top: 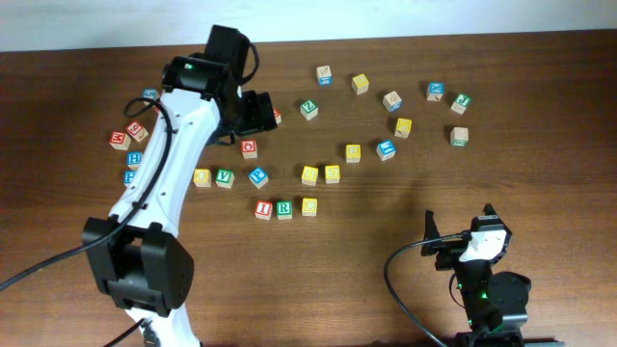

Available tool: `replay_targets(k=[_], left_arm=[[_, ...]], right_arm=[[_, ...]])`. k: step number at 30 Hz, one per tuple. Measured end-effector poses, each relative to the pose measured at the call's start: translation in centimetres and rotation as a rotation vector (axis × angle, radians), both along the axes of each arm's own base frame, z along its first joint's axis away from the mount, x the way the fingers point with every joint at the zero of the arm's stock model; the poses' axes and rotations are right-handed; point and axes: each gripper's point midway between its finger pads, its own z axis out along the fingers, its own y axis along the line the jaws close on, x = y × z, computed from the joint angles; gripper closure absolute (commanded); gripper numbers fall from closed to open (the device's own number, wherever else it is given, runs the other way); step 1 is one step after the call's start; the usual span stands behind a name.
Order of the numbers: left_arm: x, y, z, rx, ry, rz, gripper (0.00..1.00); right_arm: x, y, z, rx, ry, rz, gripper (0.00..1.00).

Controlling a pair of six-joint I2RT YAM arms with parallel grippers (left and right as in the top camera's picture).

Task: Spell out ICRA

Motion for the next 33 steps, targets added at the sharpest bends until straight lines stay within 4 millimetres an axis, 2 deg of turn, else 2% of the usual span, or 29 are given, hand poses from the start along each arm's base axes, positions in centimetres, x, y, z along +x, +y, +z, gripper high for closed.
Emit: replay_targets(k=[5, 7, 11, 16, 22, 25, 28, 31, 33], left_arm=[[-0.3, -1.7, -0.1, -0.031, 0.007, -0.029, 0.01], [-0.4, -2.2, -0.9, -0.04, 0.031, 0.002, 0.01], [-0.2, -2.3, -4.1, -0.029, 0.107, 0.064, 0.01], [0.0, -1.6, -4.2, 0.003, 0.097, 0.081, 0.01], [0.7, 0.7, -4.0, 0.134, 0.05, 0.116, 0.01], [1.4, 3.5, -3.4, 0.281, -0.003, 0.159, 0.01], [1.5, 5.6, -3.3, 0.306, 0.004, 0.202, 0.01], [1.4, 10.0, -3.6, 0.266, 0.053, 0.303, 0.01], [1.2, 11.3, -4.0, 0.19, 0.084, 0.343, 0.01]], right_arm=[[0.0, 0.0, 0.0, 0.0, 0.0, 0.0, 0.02], [0.0, 0.0, 0.0, 0.0, 0.0, 0.0, 0.02], [0.0, 0.0, 0.0, 0.001, 0.0, 0.0, 0.02], [0.0, 0.0, 0.0, 0.0, 0.0, 0.0, 0.02], [0.0, 0.0, 0.0, 0.0, 0.0, 0.0, 0.02], [0.0, 0.0, 0.0, 0.0, 0.0, 0.0, 0.02], [0.0, 0.0, 0.0, 0.0, 0.0, 0.0, 0.02], [0.0, 0.0, 0.0, 0.0, 0.0, 0.0, 0.02], [0.0, 0.0, 0.0, 0.0, 0.0, 0.0, 0.02]])
